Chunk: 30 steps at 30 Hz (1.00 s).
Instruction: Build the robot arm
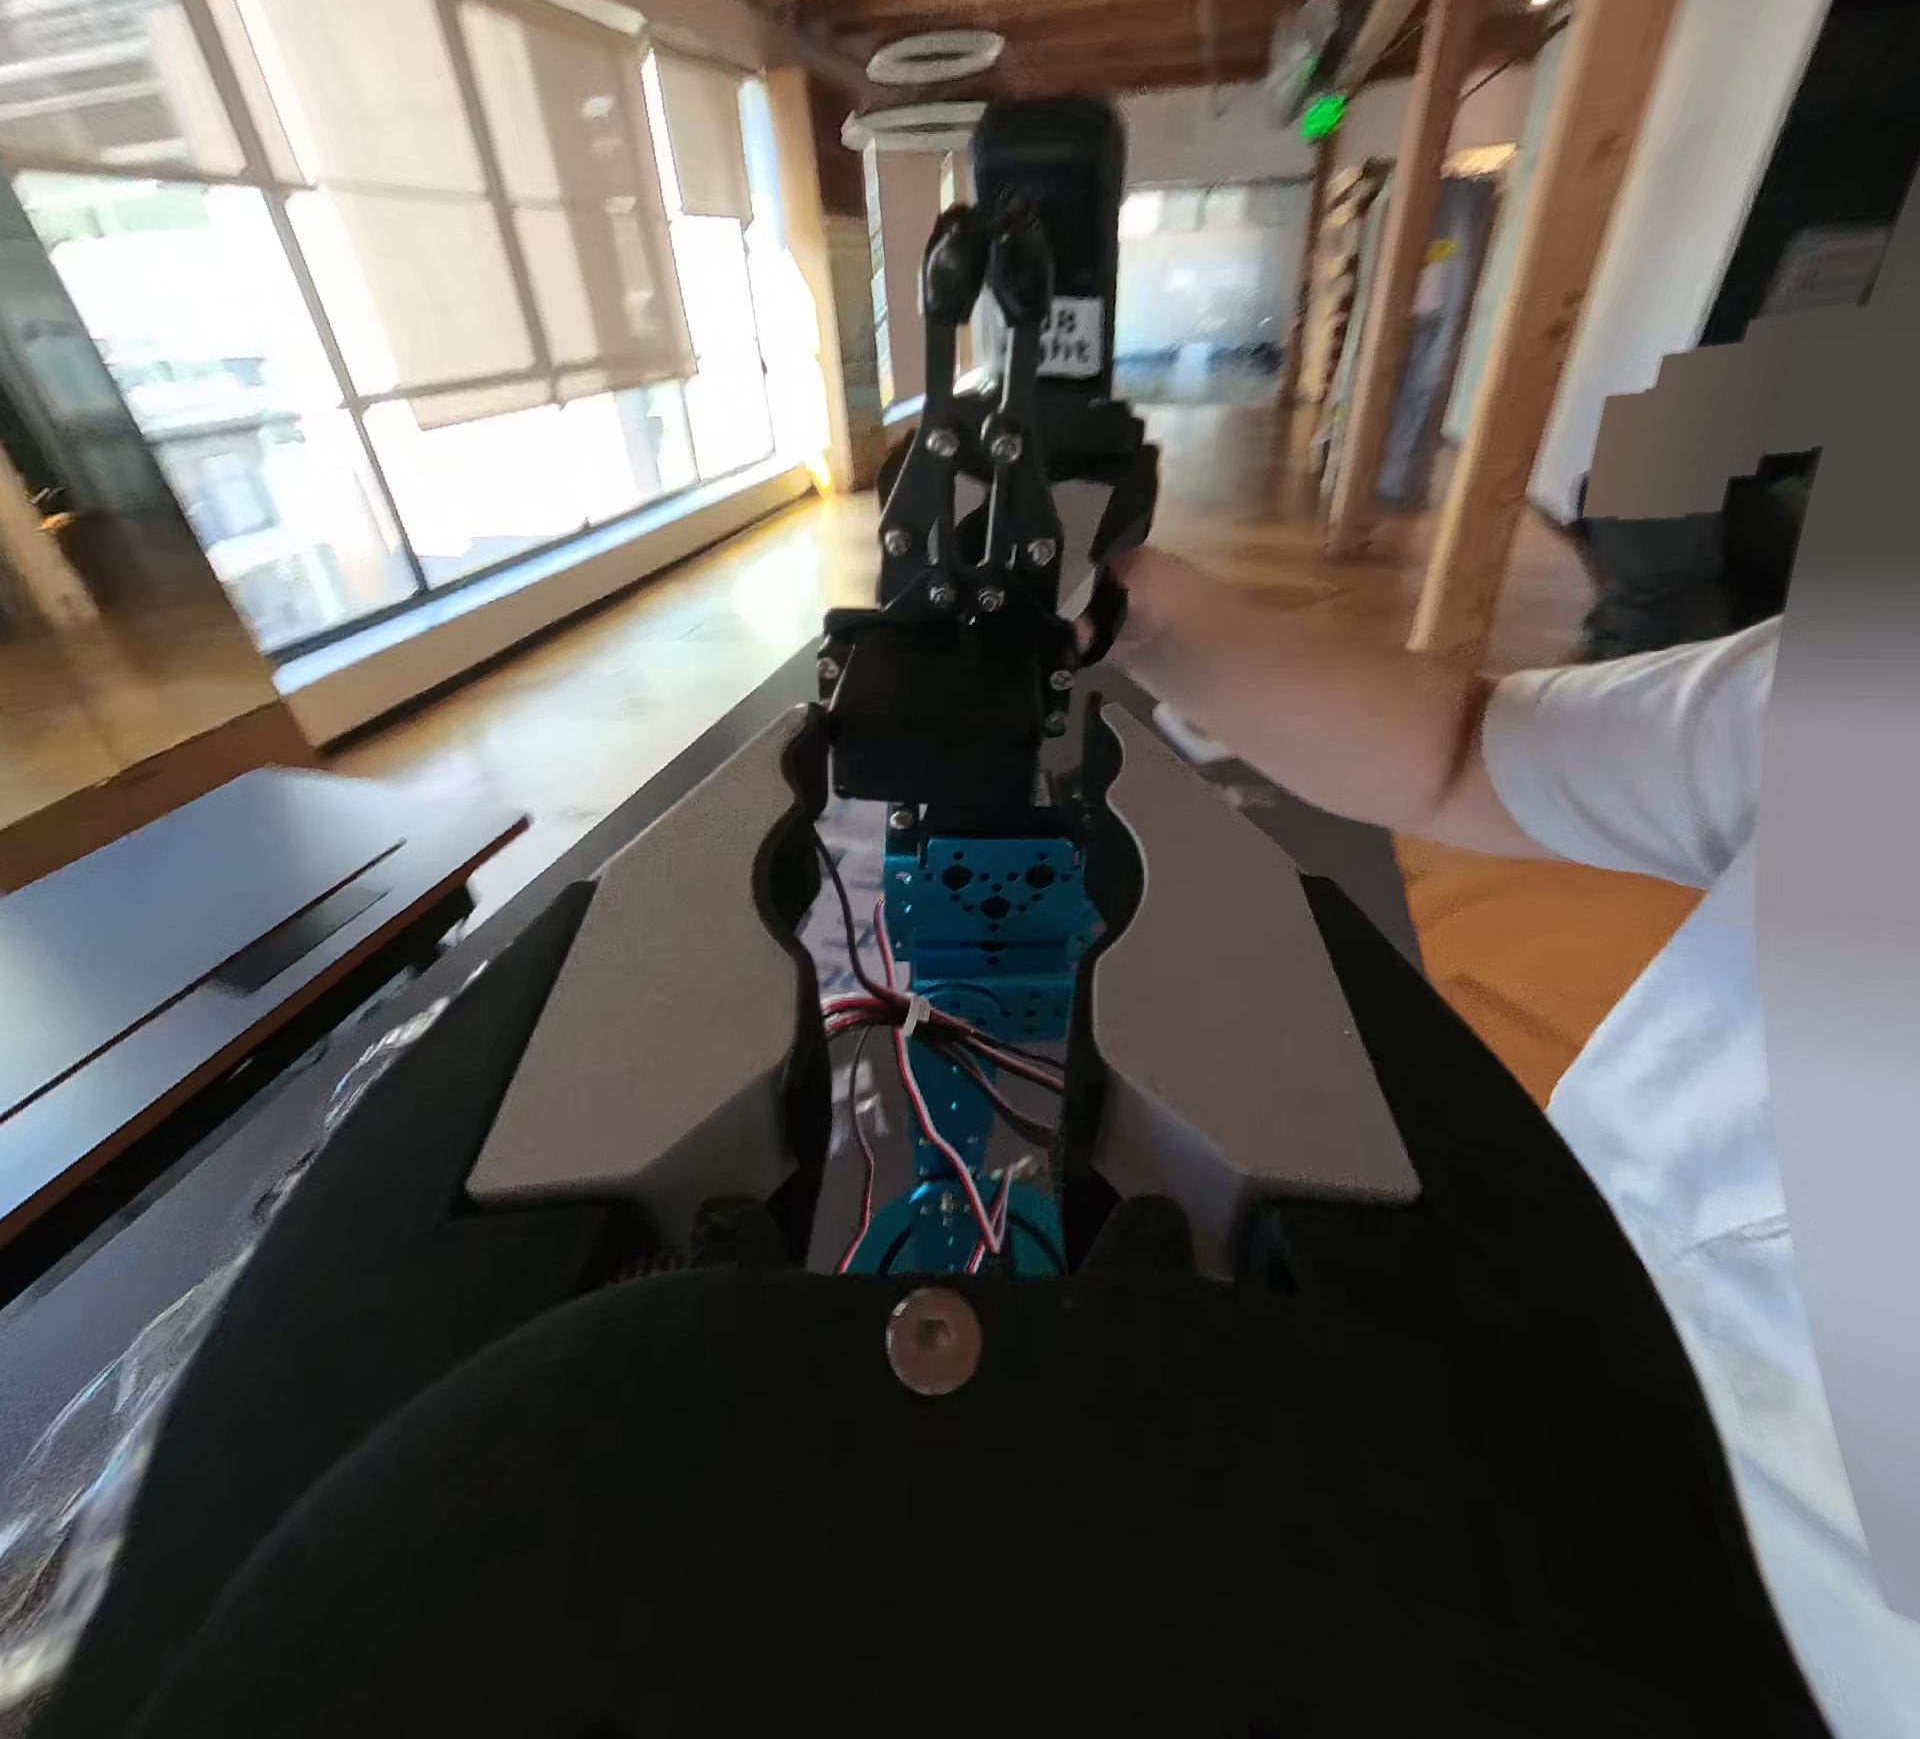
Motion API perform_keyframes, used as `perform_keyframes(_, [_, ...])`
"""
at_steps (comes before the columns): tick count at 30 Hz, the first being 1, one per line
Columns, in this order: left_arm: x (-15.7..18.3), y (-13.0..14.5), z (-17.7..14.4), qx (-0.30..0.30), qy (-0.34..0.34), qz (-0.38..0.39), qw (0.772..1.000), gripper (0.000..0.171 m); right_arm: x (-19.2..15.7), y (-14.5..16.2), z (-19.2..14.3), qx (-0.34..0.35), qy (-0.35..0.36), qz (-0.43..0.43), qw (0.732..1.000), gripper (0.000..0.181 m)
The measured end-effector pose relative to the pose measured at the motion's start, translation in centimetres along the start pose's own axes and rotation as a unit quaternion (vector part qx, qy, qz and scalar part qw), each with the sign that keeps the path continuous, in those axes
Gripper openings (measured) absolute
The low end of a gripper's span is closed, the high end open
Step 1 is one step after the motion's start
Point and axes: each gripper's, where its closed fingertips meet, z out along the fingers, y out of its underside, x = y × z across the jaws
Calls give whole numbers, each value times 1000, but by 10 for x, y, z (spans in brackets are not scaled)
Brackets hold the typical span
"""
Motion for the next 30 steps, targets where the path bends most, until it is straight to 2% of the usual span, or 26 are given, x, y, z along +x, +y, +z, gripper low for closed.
perform_keyframes(2, [-3,0,-7,34,15,-3,999,49,0,0,0,-4,8,6,1000,3])
perform_keyframes(5, [-11,15,-17,53,19,5,998,55,0,0,-1,-6,16,18,1000,3])
perform_keyframes(9, [-14,42,-13,47,60,-10,997,58,0,1,-1,-1,31,32,999,3])
perform_keyframes(12, [-16,54,1,37,74,5,997,58,0,1,-1,8,35,53,998,3])
perform_keyframes(18, [-7,52,24,41,124,24,991,41,3,1,0,29,24,85,996,2])
perform_keyframes(25, [2,50,28,65,183,4,981,39,3,0,-1,43,8,26,999,3])
perform_keyframes(30, [2,49,31,72,196,7,978,41,4,0,-1,55,-10,0,998,3])
